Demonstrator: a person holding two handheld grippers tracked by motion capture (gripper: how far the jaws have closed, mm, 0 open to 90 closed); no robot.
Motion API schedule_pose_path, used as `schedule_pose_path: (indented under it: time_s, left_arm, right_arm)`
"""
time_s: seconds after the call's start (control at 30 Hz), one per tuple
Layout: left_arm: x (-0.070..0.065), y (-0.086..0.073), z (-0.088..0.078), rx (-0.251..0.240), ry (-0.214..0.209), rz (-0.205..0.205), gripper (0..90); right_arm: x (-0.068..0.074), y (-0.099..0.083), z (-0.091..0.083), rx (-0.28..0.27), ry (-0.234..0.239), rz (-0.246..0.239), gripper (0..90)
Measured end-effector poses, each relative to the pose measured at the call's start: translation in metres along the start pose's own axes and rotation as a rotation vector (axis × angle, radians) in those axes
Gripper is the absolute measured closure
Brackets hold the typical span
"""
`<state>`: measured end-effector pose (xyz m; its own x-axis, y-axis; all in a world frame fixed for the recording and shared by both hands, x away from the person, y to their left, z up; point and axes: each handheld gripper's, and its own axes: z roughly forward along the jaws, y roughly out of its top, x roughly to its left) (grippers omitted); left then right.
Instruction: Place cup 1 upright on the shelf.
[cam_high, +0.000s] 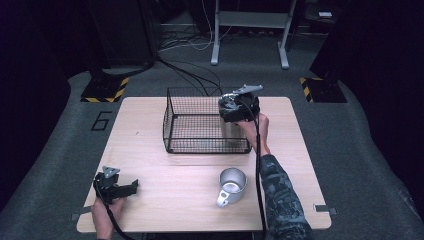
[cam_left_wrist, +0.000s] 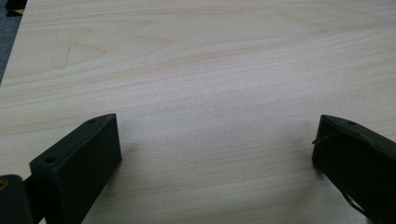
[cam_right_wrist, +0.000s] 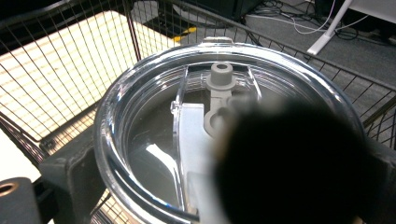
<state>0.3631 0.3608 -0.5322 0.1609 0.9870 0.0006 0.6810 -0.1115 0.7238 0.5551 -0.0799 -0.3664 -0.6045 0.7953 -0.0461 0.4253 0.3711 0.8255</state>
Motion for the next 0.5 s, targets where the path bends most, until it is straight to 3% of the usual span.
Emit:
schedule_pose_path:
  time_s: [0.5]
  left_arm:
    - [0.0,0.0,0.0,0.001,0.0,-0.001,1.1]
  right_arm:
    - [0.002,-0.003,0.011,0.044,0.009,0.006,3.5]
